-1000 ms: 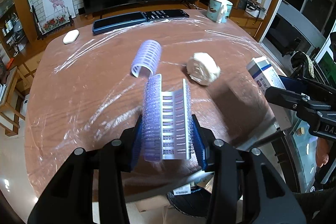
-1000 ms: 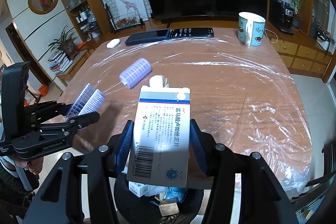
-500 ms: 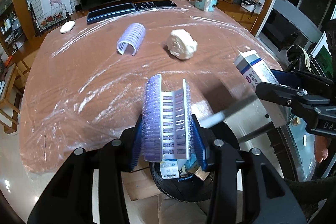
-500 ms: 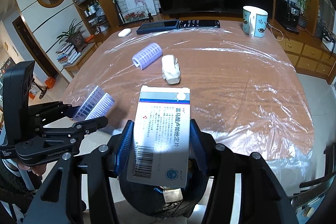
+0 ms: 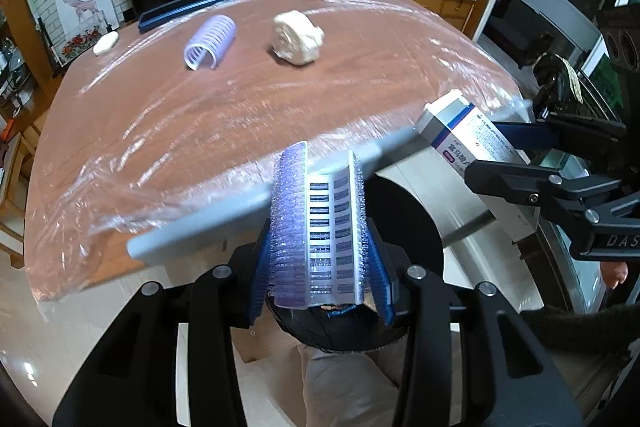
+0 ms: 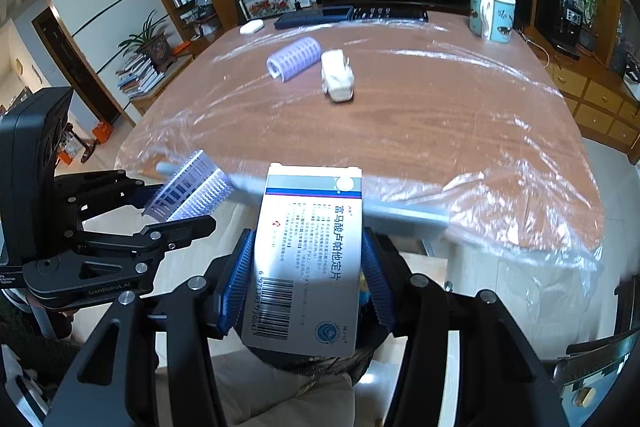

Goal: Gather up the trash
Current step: 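Open the left gripper over the bin while the right releases the white box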

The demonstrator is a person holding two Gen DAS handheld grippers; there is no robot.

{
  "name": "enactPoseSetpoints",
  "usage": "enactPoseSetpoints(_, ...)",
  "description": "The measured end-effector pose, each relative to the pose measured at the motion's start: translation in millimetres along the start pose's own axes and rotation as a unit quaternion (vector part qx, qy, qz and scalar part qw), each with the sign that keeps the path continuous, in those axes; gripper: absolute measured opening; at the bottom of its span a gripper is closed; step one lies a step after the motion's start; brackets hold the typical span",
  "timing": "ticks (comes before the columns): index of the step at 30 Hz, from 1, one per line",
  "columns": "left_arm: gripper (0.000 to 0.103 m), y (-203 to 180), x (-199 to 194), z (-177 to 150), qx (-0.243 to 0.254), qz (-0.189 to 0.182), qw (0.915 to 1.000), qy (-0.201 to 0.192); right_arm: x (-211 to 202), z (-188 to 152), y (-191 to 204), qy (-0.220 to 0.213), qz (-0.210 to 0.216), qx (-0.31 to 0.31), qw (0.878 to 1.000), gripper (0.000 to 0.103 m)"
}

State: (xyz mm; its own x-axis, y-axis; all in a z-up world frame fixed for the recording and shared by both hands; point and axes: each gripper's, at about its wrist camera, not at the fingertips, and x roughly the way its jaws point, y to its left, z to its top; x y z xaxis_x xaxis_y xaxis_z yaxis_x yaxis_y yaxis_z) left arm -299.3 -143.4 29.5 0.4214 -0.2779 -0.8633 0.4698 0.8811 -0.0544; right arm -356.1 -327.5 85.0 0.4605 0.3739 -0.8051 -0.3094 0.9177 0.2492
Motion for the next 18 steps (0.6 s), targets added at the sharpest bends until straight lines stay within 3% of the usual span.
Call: enactPoseSetpoints(18,0.044,-14,32,-33,0.009,0.0,0.9987,0.05,41,-34,6,0.06,-0.016,-0.021,0.998,0.052)
